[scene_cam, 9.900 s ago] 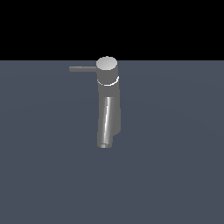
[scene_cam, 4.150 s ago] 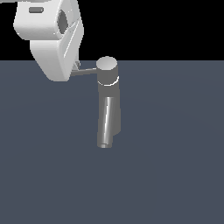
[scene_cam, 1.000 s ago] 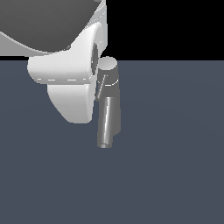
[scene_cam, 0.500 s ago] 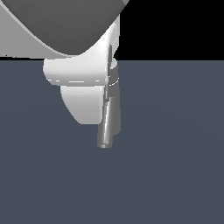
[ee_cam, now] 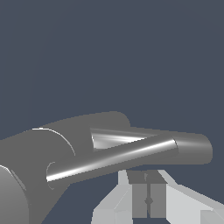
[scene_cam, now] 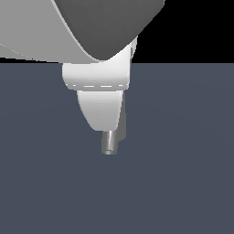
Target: Turn on the faucet by rotating a designated handle.
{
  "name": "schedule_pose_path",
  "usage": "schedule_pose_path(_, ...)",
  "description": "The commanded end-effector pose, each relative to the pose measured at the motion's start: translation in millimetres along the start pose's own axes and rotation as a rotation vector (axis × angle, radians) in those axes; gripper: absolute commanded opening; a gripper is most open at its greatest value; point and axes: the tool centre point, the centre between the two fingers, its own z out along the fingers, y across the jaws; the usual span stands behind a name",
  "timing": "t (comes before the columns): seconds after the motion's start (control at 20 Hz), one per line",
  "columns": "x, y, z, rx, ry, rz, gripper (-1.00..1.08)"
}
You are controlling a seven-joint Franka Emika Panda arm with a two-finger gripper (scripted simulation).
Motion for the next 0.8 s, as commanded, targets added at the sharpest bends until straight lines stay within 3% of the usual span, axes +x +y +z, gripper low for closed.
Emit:
schedule_pose_path(0.0, 16, 4, 1, -0.007, 0.014, 0.029, -1.00)
schedule_pose_path(0.3, 26, 6, 1, -0.008, 0.015, 0.031, -1.00)
schedule_pose_path(0.35, 12, 1, 0, 0.001, 0.001, 0.001, -1.00)
schedule_pose_path(0.75, 33, -12, 0, -0.002, 0.005, 0.009, -1.00)
